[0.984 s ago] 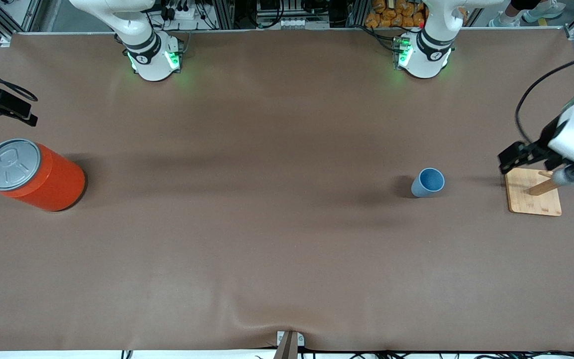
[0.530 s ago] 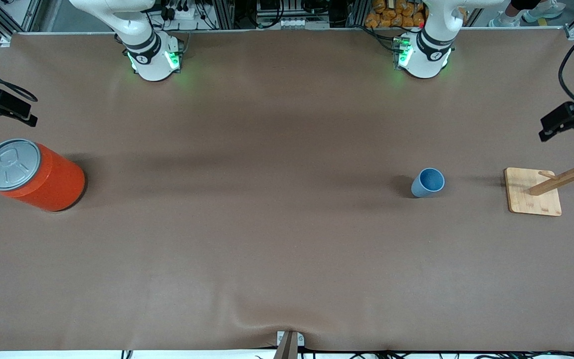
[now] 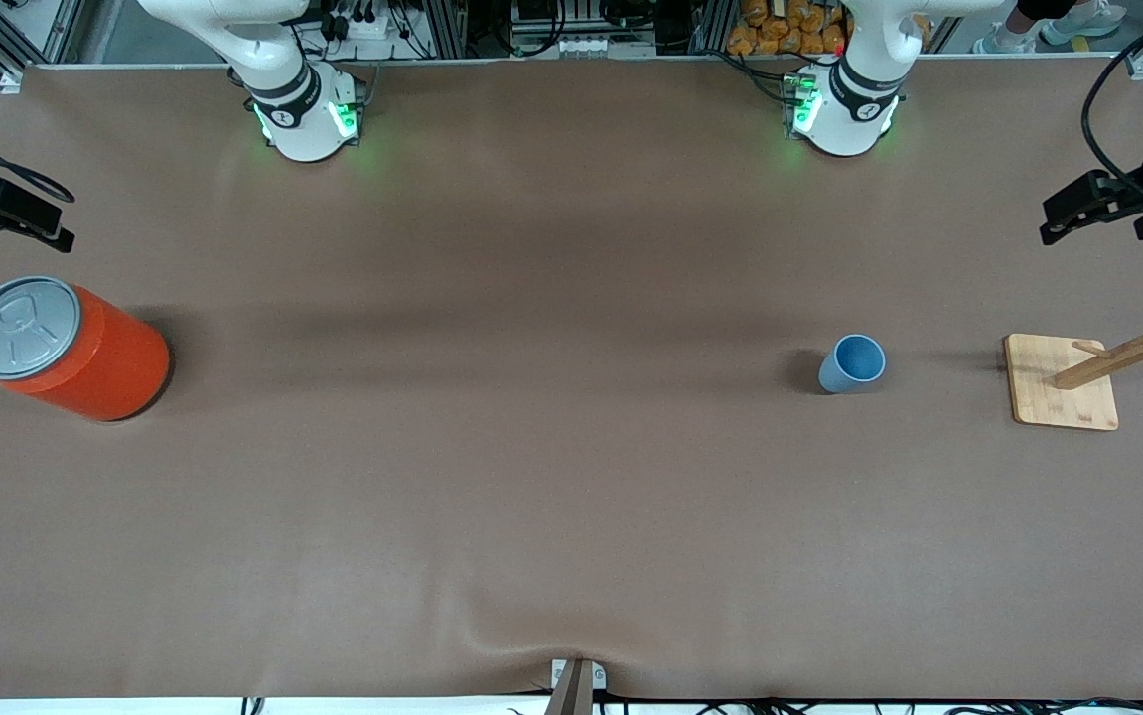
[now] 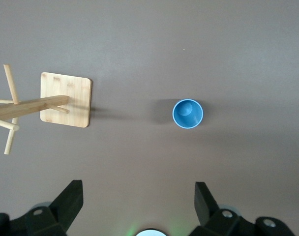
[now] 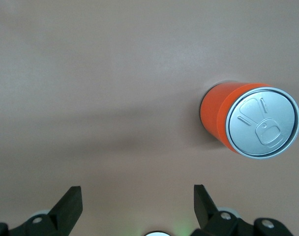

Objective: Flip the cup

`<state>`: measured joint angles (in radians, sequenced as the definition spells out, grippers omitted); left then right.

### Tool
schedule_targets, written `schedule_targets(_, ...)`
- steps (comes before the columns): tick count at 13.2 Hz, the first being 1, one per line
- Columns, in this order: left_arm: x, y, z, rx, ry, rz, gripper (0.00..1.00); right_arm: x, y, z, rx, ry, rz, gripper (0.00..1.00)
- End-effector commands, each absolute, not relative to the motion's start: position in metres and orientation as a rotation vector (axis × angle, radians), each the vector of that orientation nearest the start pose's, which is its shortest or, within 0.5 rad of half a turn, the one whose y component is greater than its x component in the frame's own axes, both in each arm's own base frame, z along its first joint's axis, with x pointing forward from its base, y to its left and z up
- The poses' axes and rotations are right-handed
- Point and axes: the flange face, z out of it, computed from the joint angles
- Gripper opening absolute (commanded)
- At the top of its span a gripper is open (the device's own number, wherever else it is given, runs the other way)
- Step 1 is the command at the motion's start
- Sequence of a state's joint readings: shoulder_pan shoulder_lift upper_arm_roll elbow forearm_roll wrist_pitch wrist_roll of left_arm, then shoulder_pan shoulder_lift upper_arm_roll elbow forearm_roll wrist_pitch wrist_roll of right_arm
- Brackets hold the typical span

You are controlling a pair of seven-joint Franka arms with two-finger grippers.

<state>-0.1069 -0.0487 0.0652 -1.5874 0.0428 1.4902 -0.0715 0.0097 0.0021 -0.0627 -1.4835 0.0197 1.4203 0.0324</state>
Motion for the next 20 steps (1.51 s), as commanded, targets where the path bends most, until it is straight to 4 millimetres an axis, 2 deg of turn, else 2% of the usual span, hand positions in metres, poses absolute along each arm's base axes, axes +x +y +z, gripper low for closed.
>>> schedule_targets(1, 0.5243, -0.0160, 0.6440, -3.099, -0.028, 0.035, 1.00, 0.5410, -0.0277, 0.6554, -3.106, 0.156, 0.090, 1.00)
schedule_targets(3, 0.5268, -0.0155, 0.6435, -3.106, 0.085, 0.038, 1.00, 0.5411, -0.0269, 0.6554, -3.106, 0.154, 0.090, 1.00)
schedule_targets(12, 0.5297, -0.0144, 0.6408, -3.107, 0.002, 0.044, 1.00, 0.5411, -0.0269, 0.6554, -3.106, 0.154, 0.090, 1.00)
schedule_targets(20, 0.5314, -0.0187, 0.6357, -3.105, 0.035, 0.065, 1.00, 0.5418, -0.0269, 0.6547, -3.106, 0.154, 0.090, 1.00)
